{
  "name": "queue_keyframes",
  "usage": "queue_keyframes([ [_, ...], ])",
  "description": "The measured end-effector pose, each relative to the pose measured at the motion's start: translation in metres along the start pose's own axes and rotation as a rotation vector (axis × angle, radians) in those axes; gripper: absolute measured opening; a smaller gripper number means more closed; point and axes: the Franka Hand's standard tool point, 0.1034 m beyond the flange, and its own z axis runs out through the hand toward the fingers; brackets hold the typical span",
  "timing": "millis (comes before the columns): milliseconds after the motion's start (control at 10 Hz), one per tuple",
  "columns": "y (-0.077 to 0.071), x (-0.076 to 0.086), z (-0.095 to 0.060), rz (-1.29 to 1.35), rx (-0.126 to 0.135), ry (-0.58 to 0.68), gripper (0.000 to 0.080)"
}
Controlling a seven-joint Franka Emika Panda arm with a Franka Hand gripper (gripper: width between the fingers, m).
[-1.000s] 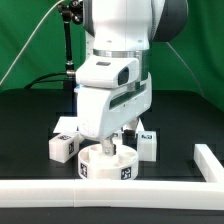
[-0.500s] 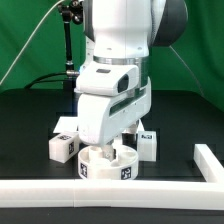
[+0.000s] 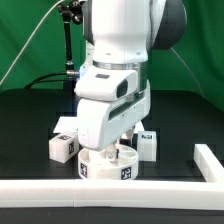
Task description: Assemble stool
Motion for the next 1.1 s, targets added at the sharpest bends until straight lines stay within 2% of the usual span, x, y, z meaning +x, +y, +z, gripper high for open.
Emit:
queue_keyframes([
  [100, 0.0, 0.0, 0.0, 0.0, 0.0, 0.0, 0.0133],
  [200, 0.0, 0.0, 0.0, 0.0, 0.0, 0.0, 0.0133],
  [300, 0.0, 0.0, 0.0, 0.0, 0.0, 0.0, 0.0043],
  [900, 0.001, 0.002, 0.0, -0.023, -0.002, -0.001, 0.0029],
  [1100, 0.008, 0.019, -0.001, -0.064, -0.014, 0.014, 0.0029],
])
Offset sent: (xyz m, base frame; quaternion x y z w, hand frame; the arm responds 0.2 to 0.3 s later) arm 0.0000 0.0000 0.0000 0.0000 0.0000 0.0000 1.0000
